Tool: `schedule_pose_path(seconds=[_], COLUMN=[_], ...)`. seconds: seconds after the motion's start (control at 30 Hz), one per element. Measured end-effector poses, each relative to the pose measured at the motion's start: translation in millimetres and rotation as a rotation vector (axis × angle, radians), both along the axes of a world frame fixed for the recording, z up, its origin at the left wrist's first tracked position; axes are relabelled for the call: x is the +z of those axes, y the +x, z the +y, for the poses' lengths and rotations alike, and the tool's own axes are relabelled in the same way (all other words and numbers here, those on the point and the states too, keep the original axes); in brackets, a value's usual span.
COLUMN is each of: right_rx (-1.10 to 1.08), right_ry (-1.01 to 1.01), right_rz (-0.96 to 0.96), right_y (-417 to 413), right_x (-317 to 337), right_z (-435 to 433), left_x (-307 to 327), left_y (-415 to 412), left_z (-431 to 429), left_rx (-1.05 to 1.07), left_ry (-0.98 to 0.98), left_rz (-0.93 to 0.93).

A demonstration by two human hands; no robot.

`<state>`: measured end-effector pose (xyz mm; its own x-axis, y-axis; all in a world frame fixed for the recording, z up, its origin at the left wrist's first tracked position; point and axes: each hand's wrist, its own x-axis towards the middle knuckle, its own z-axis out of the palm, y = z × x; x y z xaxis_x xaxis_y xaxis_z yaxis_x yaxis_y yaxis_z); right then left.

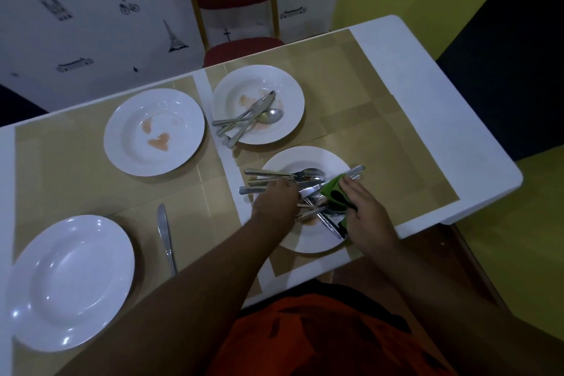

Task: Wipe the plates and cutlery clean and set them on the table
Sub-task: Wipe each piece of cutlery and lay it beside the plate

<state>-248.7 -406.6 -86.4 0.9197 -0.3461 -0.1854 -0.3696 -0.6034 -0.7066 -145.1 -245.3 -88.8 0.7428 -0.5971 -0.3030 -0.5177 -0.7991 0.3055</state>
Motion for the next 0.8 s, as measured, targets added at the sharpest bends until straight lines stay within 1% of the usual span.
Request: schedule_pose_path(seconds=[0.1, 0.23, 0.3, 0.37, 0.43, 0.5, 0.57, 0.63, 0.73, 0.8], right_rx=[0.003, -0.002, 0.015, 0.051, 0.135, 0.282, 0.431, 0.467, 0.402, 0.326], right_ry=[0.008, 0.024, 0.017, 0.001, -0.021, -0.045, -0.088, -0.143, -0.213, -0.195], right_rz=[-0.004, -0.029, -0.049, -0.088, -0.133, -0.152, -0.144, -0.136, -0.098, -0.081], right_y=[0.3, 4.2, 7.4, 11.5, 15.2, 14.7, 11.5, 11.5, 20.9, 28.3], right_x=[-0.9, 0.8, 4.9, 11.4, 18.6, 20.3, 14.7, 7.8, 4.9, 10.0], right_z=[-0.9, 0.3, 3.4, 9.8, 21.4, 35.2, 45.6, 43.4, 26.0, 18.8], left_x=[9.8, 18.1, 22.3, 25.0, 28.4, 30.9, 32.6, 32.5, 31.2, 32.4], left_y=[5.9, 15.4, 16.2, 11.8, 3.9, -5.5, -12.4, -17.2, -22.8, -24.5], left_z=[9.1, 27.7, 36.0, 44.2, 48.9, 48.4, 47.8, 52.1, 63.5, 68.7], left_rx=[0.03, 0.119, 0.196, 0.33, 0.484, 0.637, 0.751, 0.785, 0.805, 0.825], left_ry=[-0.015, -0.033, -0.082, -0.19, -0.323, -0.477, -0.628, -0.68, -0.695, -0.671], left_rz=[0.066, 0.288, 0.405, 0.557, 0.778, 0.966, 1.088, 1.146, 1.195, 1.183])
